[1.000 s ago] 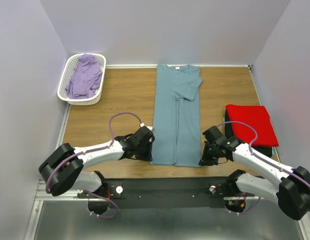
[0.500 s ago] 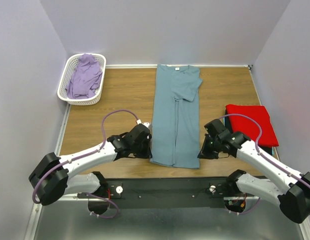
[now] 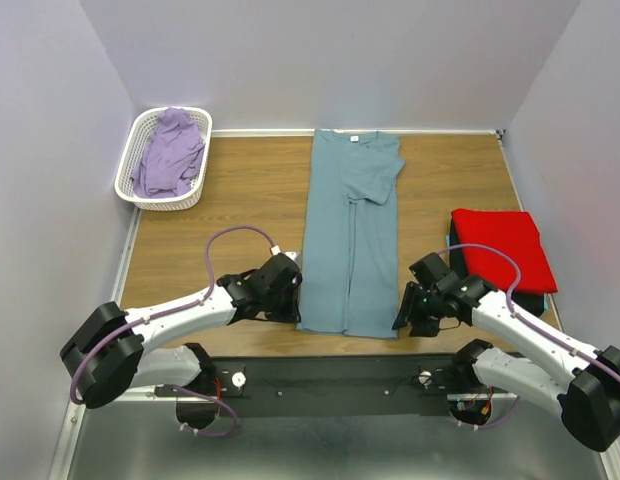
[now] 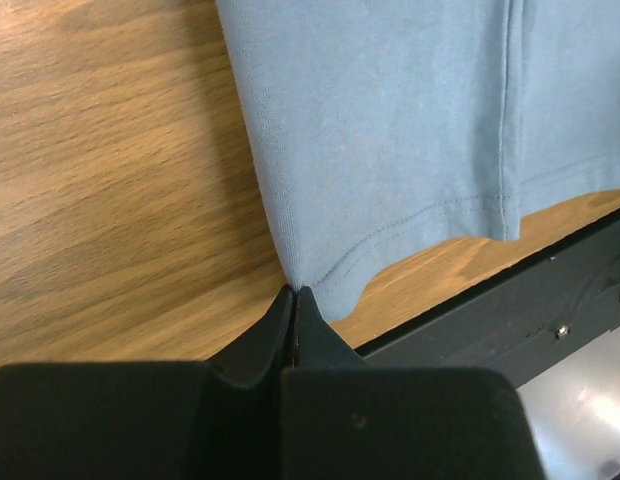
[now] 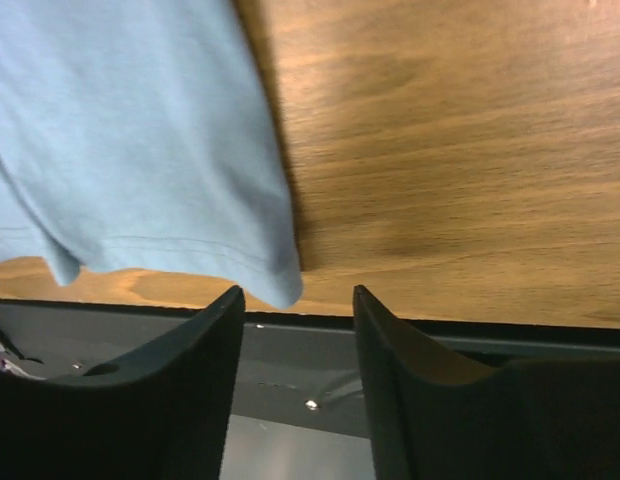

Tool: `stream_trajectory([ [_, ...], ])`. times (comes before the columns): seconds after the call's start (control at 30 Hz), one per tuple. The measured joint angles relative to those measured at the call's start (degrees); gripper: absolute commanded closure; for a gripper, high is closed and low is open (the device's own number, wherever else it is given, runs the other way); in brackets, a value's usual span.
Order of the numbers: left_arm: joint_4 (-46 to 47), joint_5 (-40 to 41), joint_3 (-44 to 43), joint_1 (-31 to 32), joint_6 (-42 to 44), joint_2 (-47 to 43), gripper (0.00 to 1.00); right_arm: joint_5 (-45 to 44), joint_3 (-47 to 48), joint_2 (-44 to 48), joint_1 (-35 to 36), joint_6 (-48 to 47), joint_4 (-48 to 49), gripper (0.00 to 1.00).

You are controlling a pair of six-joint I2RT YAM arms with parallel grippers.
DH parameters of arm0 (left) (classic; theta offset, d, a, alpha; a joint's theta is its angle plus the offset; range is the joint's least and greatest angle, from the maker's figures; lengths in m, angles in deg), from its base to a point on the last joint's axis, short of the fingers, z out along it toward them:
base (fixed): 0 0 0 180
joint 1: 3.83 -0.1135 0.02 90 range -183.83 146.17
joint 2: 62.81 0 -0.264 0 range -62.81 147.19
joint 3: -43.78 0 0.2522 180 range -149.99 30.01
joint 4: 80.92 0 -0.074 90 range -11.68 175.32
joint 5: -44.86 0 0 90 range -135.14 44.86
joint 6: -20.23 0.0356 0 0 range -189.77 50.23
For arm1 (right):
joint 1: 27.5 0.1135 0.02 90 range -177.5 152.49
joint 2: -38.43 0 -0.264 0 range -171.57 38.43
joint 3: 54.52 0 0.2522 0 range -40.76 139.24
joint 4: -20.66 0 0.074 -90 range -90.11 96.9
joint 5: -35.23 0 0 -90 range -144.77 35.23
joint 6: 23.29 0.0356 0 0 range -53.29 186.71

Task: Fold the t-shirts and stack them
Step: Fold the tshirt

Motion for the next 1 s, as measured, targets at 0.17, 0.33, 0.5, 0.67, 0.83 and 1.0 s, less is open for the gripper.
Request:
stream_trajectory([
  [0.17, 1.31, -0.24, 0.81, 0.00, -0.17, 1.42, 1.00, 1.31, -2.51, 0.07, 0.00, 1.16, 2.19, 0.44],
  [0.33, 1.70, -0.63, 1.29, 0.00, -0.22, 1.57, 1.00, 2.49, -4.70, -0.31, 0.15, 2.56, 6.47, 0.48],
  [0.5, 2.21, -0.85, 1.60, 0.00, -0.22, 1.86, 1.00, 3.74, -6.16, -1.86, 0.35, 3.85, 9.44, 0.63],
  [0.67, 2.89, -1.49, 2.60, 0.00, -0.55, 1.86, 1.00, 4.33, -7.02, -1.95, 0.57, 4.35, 10.82, 0.94],
  [0.83, 3.37, -2.40, 4.55, 0.81, -2.10, 1.25, 1.00, 4.72, -6.97, -1.01, 1.66, 3.34, 9.66, 1.00],
  [1.0, 2.91, -3.06, 5.57, 2.86, -3.89, -1.60, 1.00, 4.85, -5.64, 0.59, 4.68, 3.30, 7.15, 1.00],
])
